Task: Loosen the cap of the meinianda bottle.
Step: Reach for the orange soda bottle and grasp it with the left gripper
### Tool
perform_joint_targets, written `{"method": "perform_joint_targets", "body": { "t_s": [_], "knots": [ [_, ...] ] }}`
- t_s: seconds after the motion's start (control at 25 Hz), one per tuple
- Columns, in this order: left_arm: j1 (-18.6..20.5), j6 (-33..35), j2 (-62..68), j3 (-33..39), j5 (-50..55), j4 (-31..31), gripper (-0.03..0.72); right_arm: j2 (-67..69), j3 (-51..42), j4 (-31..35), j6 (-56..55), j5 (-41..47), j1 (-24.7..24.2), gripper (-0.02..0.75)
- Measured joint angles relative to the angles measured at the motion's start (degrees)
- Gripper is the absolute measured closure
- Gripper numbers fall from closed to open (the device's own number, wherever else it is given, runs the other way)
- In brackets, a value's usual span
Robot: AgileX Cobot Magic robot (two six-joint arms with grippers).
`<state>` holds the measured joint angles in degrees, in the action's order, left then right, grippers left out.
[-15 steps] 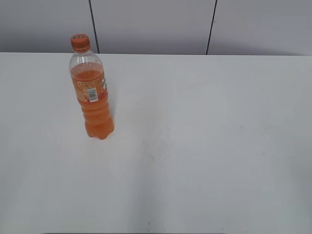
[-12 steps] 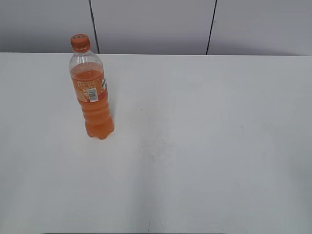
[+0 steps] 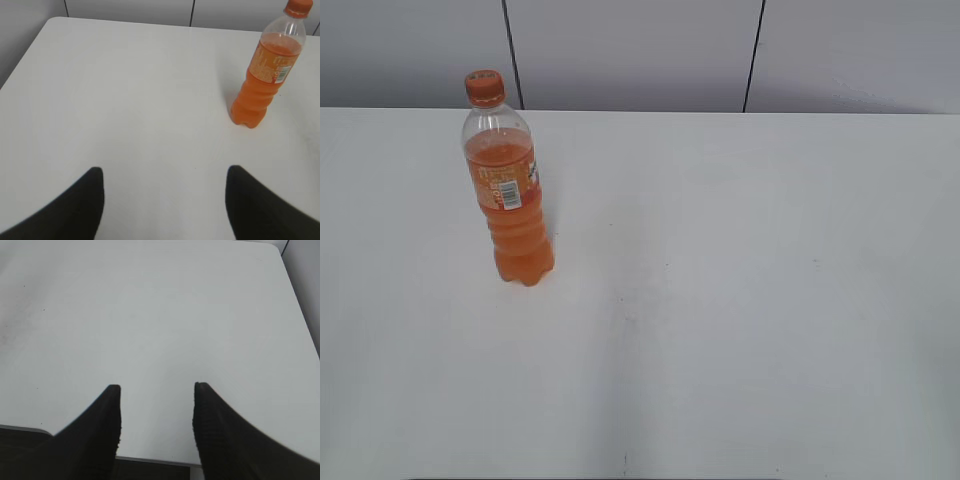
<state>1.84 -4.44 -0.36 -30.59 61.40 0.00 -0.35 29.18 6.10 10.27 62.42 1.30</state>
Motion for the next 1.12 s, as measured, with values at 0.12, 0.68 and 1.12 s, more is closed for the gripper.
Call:
{"method": "perform_joint_targets", "body": {
  "t_s": [0.12,0.68,1.12],
  "knots": [
    [0.0,0.0,0.0,0.0,0.0,0.0,0.22,0.0,0.0,0.0,0.0,0.0,0.0,0.381],
    [0.0,5.2,0.0,0.0,0.0,0.0,0.22,0.0,0.0,0.0,0.0,0.0,0.0,0.381],
    [0.0,9.2,0.0,0.0,0.0,0.0,0.22,0.0,0.0,0.0,0.0,0.0,0.0,0.381]
  ]
}}
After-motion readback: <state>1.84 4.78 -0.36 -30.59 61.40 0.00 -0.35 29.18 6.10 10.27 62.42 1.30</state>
